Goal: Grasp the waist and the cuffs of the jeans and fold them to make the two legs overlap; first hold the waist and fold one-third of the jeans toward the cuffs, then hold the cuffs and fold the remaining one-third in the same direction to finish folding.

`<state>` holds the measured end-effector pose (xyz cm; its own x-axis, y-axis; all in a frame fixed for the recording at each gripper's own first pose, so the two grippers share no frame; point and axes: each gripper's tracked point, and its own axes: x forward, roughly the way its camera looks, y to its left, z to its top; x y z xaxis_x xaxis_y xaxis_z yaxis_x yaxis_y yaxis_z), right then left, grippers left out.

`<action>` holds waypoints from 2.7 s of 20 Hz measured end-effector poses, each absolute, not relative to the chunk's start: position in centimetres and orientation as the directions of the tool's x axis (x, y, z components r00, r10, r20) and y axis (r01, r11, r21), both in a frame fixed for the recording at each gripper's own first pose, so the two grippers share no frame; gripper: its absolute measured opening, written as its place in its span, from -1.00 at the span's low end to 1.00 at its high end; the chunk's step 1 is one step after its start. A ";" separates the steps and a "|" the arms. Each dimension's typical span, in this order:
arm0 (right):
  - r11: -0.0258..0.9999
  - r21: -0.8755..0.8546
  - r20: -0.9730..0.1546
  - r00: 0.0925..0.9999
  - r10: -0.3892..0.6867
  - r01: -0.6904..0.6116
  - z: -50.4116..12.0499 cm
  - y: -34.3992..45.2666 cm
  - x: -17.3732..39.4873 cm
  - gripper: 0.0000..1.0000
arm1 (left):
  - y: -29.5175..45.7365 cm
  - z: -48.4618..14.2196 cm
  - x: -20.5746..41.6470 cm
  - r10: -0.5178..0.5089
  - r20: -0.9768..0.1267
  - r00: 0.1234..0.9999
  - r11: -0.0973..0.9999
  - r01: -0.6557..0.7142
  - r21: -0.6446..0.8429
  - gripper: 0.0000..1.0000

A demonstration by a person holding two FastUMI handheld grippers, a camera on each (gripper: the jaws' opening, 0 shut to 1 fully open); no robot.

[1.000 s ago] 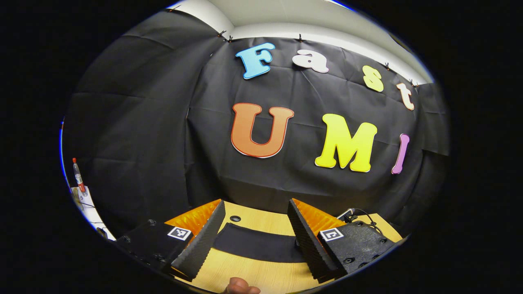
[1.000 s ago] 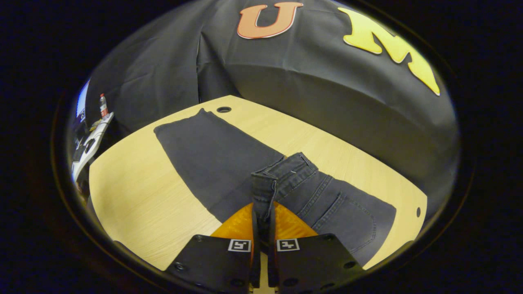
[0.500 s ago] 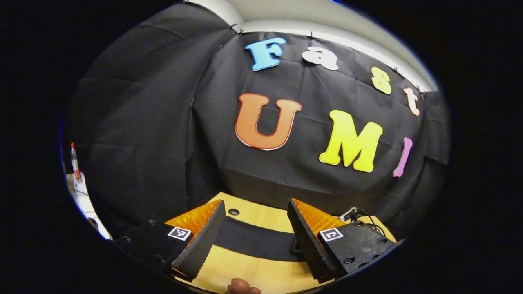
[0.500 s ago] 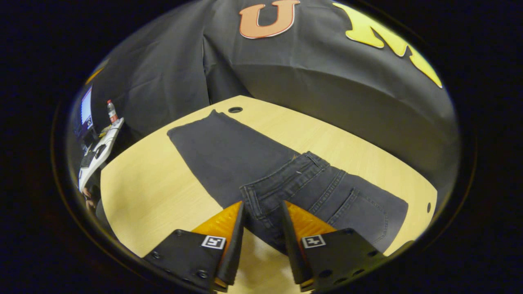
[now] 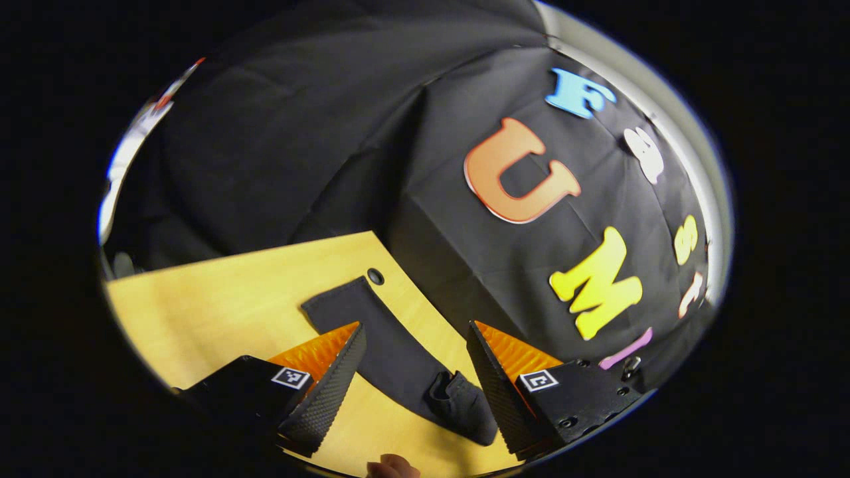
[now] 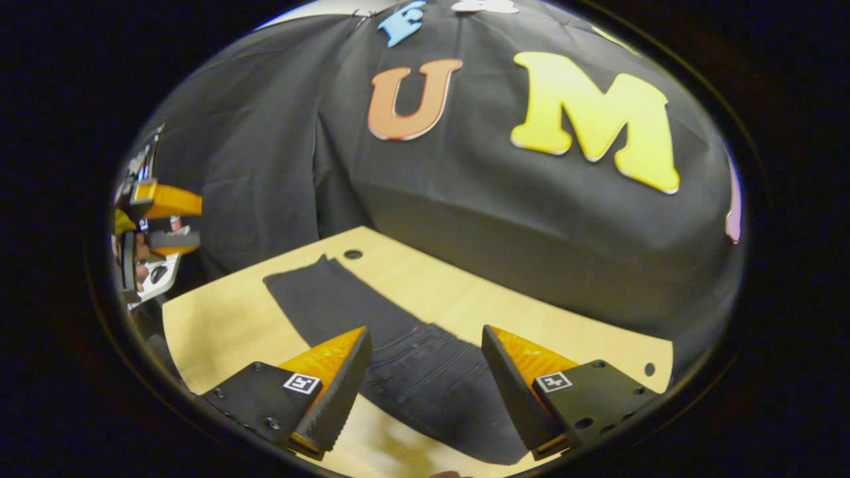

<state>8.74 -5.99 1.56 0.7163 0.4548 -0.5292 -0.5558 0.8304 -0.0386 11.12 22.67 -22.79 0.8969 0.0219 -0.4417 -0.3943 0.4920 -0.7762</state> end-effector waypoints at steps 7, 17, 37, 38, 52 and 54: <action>0.925 -0.046 -0.341 0.876 0.342 -0.378 11.1 -12.7 10.4 1.00 | 23.1 -30.9 12.7 -0.066 -0.509 0.858 0.253 -0.479 -0.841 0.97; 0.983 0.032 -0.230 0.956 0.184 -0.182 19.2 -22.1 9.6 1.00 | 25.1 -37.4 15.2 -0.067 -0.583 0.810 0.124 -0.573 -0.810 0.97; 0.995 0.087 -0.217 0.976 -0.028 0.048 23.9 -34.2 8.4 0.97 | 26.1 -40.8 22.4 -0.055 -0.566 0.823 0.000 -0.567 -0.824 0.94; 0.995 0.088 -0.221 0.975 -0.030 0.051 23.8 -34.3 8.5 0.97 | 25.9 -41.4 22.4 -0.062 -0.576 0.815 -0.004 -0.578 -0.816 0.86; 0.995 0.072 -0.232 0.971 -0.055 0.074 24.2 -35.7 7.0 0.96 | 25.1 -39.8 22.9 -0.008 -0.653 0.757 0.317 -0.618 -0.720 -0.89; 0.994 0.069 -0.229 0.971 -0.064 0.082 24.4 -36.5 6.6 0.97 | 24.5 -37.7 23.7 0.004 -0.637 0.771 0.414 -0.581 -0.701 -0.89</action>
<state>6.61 -36.45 24.40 0.9713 -0.0644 -0.2290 0.0823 0.9942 0.0692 23.66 24.47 -37.72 0.7711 0.0038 -0.6367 -0.5808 0.4139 -0.7010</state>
